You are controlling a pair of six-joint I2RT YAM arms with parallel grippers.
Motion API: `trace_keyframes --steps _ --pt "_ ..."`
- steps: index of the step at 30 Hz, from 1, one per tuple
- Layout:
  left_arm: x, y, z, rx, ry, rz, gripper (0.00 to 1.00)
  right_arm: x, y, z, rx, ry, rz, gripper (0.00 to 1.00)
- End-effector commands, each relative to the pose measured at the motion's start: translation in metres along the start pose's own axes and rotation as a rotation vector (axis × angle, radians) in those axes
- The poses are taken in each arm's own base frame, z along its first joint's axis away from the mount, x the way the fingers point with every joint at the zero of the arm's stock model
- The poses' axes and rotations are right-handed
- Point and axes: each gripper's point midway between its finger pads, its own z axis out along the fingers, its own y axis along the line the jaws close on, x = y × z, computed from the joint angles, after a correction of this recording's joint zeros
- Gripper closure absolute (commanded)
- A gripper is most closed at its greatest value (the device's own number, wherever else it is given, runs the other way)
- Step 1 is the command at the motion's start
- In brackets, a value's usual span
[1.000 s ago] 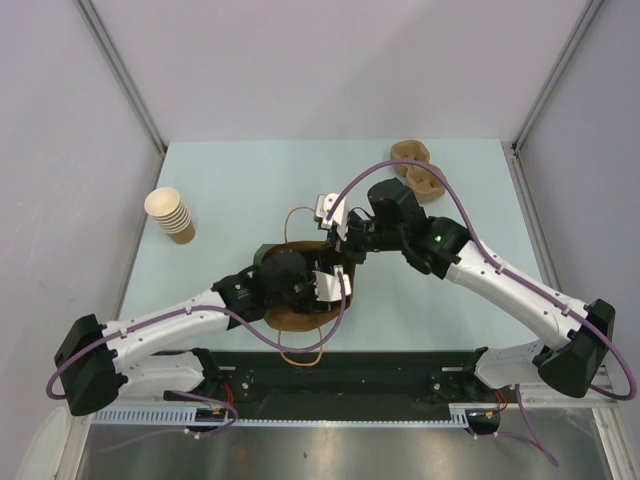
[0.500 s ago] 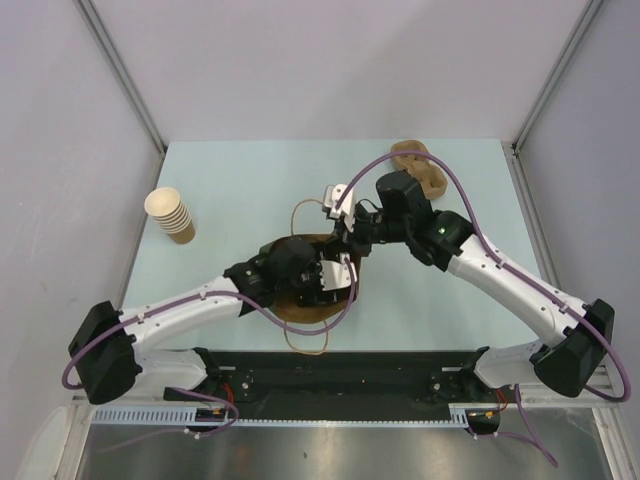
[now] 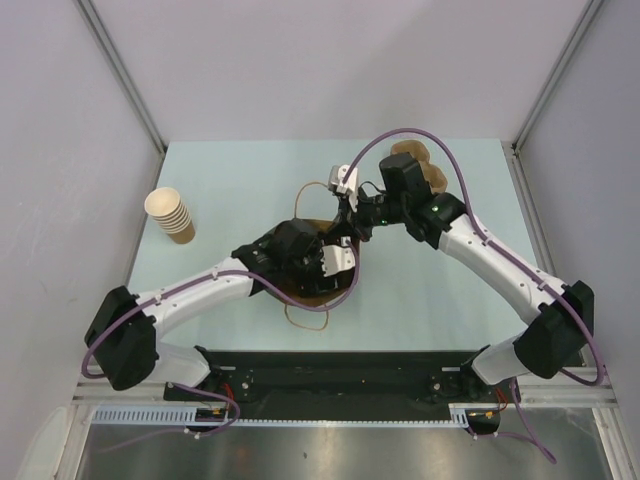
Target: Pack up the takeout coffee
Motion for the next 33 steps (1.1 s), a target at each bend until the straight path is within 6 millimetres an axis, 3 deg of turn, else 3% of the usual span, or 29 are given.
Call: trace_keyframes --steps 1,26,29,33 --pt "0.007 0.002 0.01 0.039 0.021 -0.063 1.0 -0.031 0.019 -0.001 -0.131 -0.091 -0.009 1.0" --pt "0.076 0.002 0.034 0.098 0.157 -0.18 1.0 -0.022 -0.004 0.014 -0.139 -0.047 0.01 1.0" --pt "0.079 0.003 0.034 0.092 0.164 -0.181 1.0 -0.021 -0.004 0.015 -0.144 -0.044 0.012 1.0" --pt "0.062 0.015 0.025 0.043 0.102 -0.163 1.0 -0.026 -0.004 0.013 -0.136 -0.049 -0.001 1.0"
